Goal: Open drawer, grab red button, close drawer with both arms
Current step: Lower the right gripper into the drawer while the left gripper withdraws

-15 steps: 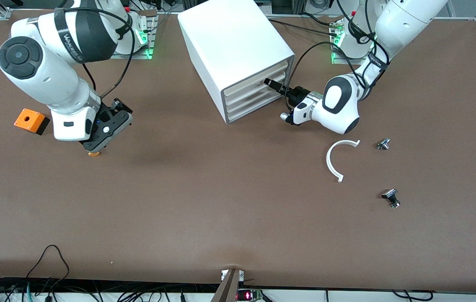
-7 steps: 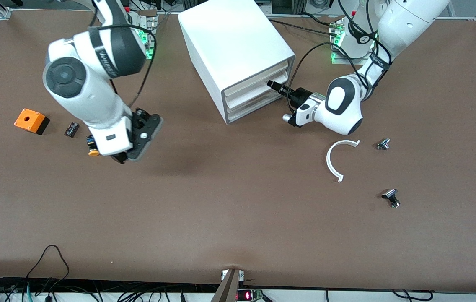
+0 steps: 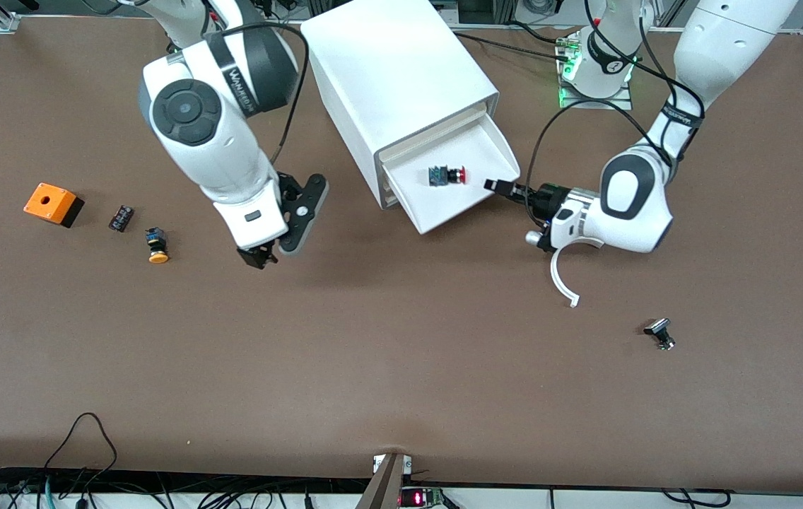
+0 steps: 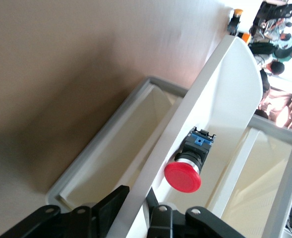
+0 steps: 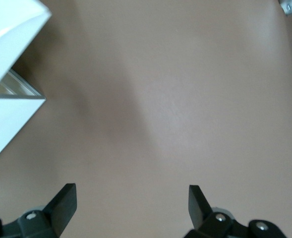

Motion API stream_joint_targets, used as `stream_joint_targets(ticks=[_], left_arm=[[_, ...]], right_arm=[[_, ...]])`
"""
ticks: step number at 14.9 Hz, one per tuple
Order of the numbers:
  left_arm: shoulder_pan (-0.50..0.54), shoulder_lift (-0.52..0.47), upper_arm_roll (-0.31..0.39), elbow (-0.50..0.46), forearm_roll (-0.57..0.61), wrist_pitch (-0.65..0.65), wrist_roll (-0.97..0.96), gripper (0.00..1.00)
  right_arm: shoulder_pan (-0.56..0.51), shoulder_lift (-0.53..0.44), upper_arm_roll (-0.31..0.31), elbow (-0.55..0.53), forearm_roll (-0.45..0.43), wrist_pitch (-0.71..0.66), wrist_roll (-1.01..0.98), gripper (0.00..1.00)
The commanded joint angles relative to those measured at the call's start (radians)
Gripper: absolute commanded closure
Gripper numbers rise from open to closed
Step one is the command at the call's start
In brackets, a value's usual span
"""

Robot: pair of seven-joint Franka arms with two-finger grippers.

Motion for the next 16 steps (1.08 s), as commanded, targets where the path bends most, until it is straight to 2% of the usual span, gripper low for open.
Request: stream_joint_targets(ticks=[1,4,5,6,9,12,13,15,16], left_arm=[[-0.018,0.005,0.044,0.039,0.042,0.090,-0.038,1.00],[-0.004,0.003,0.047,0.048,0.040,0.127,-0.038,1.00],[-0.004,0.003,0.047,0.048,0.040,0.127,-0.038,0.86],[-0.001,0.000,0.046,0.043,0.039,0.127,-0.023,0.01],[0.010,-0.010,0.046,0.046,0.039,0.127,-0.023,0.00],[0.013,-0.049,0.046,0.066,0.043,0.127,-0.023,0.00],[0.016,-0.059,0.047,0.088,0.078,0.127,-0.024,0.00],[0.068,-0.107,0.047,0.144,0.304,0.130,-0.023,0.00],[0.099,-0.130,0.047,0.181,0.380,0.132,-0.023,0.00]], right_arm=[[0.060,0.096,-0.004,0.130,0.017,-0.037,-0.022,0.00],[0.134,0.159,0.040,0.216,0.006,-0.037,-0.013,0.00],[0.178,0.163,0.049,0.221,-0.012,-0.028,0.005,0.00],[0.189,0.168,0.053,0.233,-0.025,-0.016,0.028,0.00],[0.215,0.185,0.065,0.251,-0.022,0.013,0.050,0.00],[0.217,0.211,0.115,0.256,-0.020,0.058,0.053,0.00],[0.217,0.229,0.122,0.256,-0.017,0.076,0.052,0.00],[0.219,0.258,0.152,0.256,-0.020,0.089,0.053,0.00],[0.220,0.272,0.155,0.256,-0.022,0.090,0.052,0.00]])
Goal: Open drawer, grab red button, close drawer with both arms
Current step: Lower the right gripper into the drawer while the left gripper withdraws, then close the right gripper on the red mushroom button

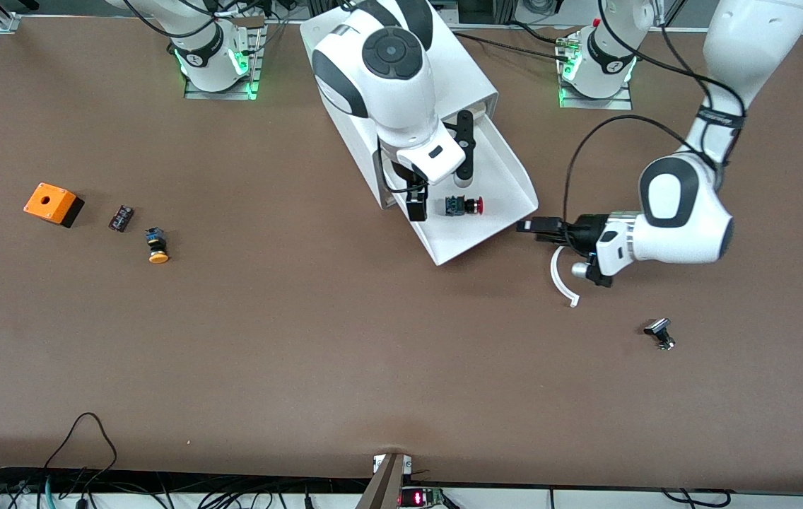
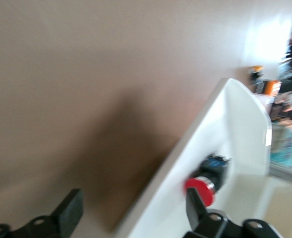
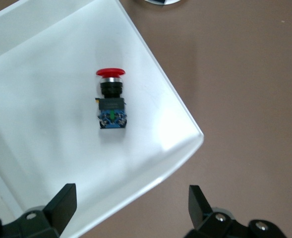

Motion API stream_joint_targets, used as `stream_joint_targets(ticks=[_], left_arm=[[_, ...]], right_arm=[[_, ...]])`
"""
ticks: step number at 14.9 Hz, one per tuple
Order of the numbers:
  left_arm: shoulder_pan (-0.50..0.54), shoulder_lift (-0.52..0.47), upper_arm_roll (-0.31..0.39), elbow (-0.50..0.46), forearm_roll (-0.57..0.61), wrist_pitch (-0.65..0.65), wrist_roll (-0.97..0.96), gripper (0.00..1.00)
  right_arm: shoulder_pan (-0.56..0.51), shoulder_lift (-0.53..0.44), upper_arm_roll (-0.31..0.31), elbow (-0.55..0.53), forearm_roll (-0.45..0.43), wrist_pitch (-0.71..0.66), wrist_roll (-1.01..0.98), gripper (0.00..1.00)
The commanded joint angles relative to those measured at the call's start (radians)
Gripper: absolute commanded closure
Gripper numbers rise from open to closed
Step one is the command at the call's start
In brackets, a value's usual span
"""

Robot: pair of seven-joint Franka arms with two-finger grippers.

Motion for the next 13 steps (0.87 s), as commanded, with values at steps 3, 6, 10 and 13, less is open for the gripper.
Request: stream_joint_targets(ticks=[3,6,10,13], left_arm=[[0.098,-0.144,0.001,0.107,0.270,0.005,-0.014,0.00],[0.109,-0.251,0.032,0.136,0.414,-0.051,-0.018,0.00],[0.111,-0.371,0.034,0.180,0.598,-0.165,-0.043,0.00],[0.100,-0.376,0.032,0.246,0.726,-0.266,-0.196,0.00]], right_arm=[[0.032,0.085,0.025,0.042,-0.012,0.013,0.017,0.00],[0.042,0.105,0.026,0.042,-0.014,0.013,0.020,0.00],[0.063,0.137,0.025,0.042,-0.015,0.065,0.022,0.00],[0.078,0.165,0.020,0.042,-0.032,0.102,0.022,0.00]])
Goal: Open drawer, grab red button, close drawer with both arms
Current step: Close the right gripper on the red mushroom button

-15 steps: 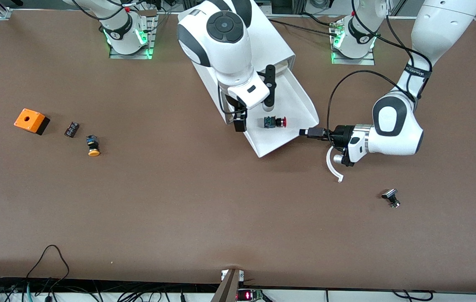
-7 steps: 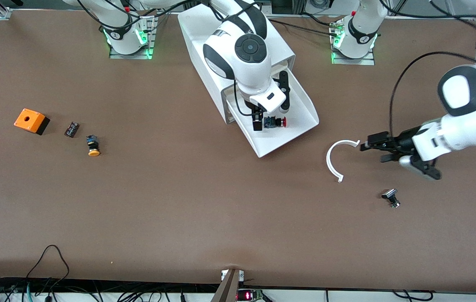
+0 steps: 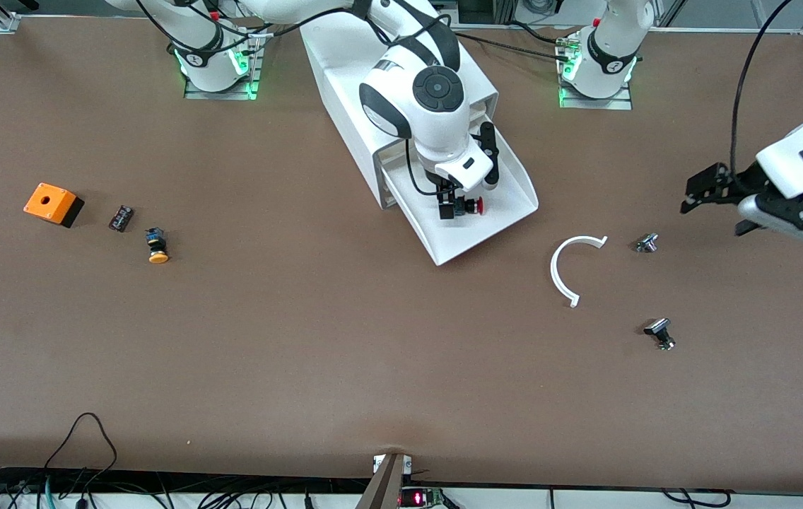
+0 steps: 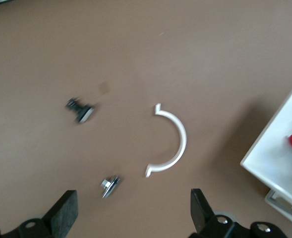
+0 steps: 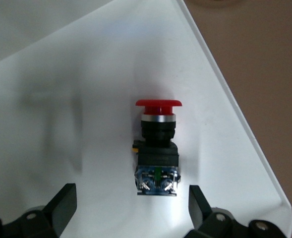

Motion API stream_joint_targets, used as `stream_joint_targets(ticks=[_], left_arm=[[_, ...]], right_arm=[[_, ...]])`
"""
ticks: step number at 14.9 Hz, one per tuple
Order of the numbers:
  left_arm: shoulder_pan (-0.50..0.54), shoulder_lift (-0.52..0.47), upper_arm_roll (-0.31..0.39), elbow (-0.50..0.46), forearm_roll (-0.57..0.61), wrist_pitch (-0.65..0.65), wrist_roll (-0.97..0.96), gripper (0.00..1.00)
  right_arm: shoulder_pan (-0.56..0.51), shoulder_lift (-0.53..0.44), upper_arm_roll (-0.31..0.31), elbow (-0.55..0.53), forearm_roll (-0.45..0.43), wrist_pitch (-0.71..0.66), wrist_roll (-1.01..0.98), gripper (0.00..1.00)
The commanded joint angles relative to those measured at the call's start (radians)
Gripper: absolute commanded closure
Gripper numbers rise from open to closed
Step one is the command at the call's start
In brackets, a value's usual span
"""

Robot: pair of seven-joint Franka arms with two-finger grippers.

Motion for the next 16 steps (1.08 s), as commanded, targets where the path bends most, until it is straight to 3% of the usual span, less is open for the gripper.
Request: stream_joint_targets(ticks=[1,7,13,16], left_arm=[[-0.014,0.010,0.002,0.066,0.090,-0.097,-0.130,0.00],[-0.014,0.010,-0.001,0.072,0.131,-0.131,-0.262,0.00],[-0.006,0.013,0.001,0.069,0.131,-0.131,-0.262,0.00],[-0.006,0.013,0.001,0.069,0.130,-0.131,-0.262,0.00]], right_arm=[[0.012,0.032,0.000,0.038,-0.025,0.022,0.015,0.00],[0.022,0.063,-0.001,0.038,-0.027,0.070,0.038,0.02],[0.021,0.063,-0.001,0.038,-0.060,0.104,0.034,0.56],[0.021,0.059,-0.003,0.038,-0.068,0.102,0.037,0.65]])
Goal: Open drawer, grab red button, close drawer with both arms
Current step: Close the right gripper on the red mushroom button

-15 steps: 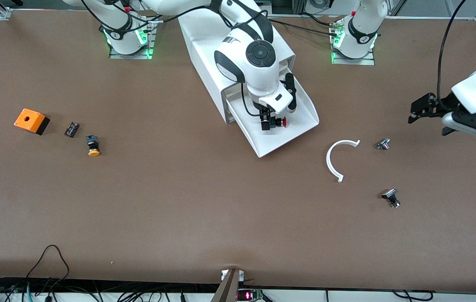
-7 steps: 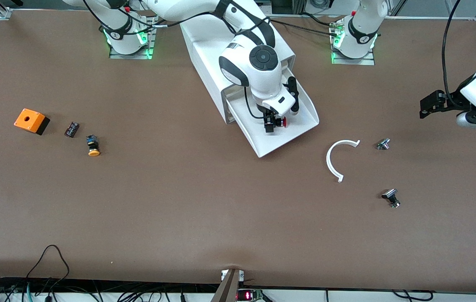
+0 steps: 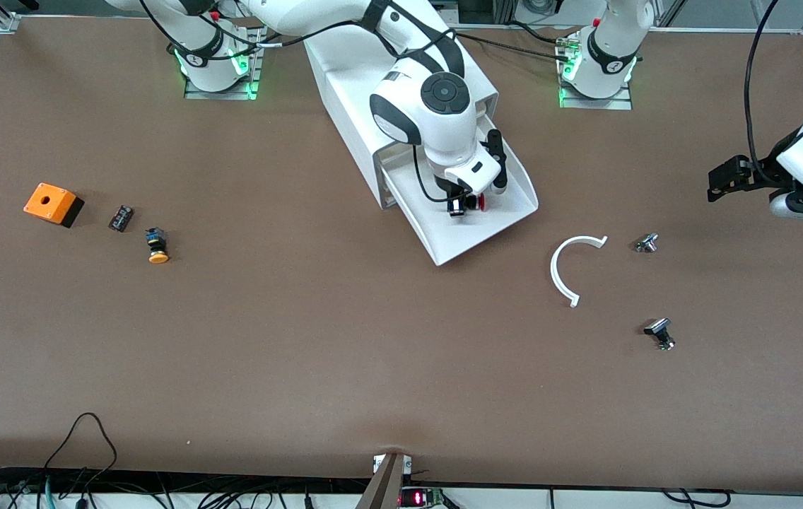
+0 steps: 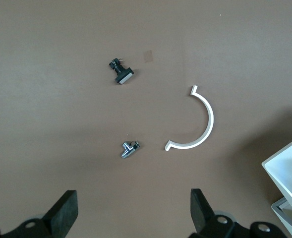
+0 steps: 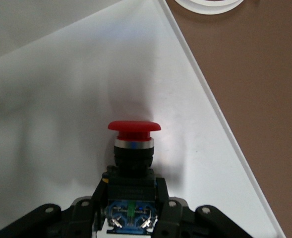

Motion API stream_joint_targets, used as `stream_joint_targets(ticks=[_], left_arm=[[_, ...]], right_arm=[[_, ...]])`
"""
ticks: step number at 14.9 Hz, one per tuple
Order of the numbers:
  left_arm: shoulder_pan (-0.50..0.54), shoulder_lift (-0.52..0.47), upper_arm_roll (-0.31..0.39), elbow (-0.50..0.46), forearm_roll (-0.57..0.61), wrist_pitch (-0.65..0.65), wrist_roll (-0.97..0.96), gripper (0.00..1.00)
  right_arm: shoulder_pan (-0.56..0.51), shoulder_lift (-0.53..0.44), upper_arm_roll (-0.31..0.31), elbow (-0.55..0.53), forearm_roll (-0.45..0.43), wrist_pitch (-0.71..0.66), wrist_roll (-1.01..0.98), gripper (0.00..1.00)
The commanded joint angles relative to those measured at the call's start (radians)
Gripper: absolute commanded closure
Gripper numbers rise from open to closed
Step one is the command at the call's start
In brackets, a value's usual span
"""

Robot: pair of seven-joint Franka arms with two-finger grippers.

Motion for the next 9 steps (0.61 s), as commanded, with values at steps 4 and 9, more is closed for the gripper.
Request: stream_joint_targets(ticks=[4,9], left_arm=[[-0.002,0.008,0.000,0.022,0.026,-0.028,-0.014,0.00],[-0.002,0.011,0.000,0.032,0.024,-0.040,-0.015,0.00]], right_arm=[[0.007,-0.041,-0.026,0.027,-0.018,-0.061,0.018,0.68],[-0.009,-0.147,-0.109,0.011,0.060,-0.097,0.035,0.68]])
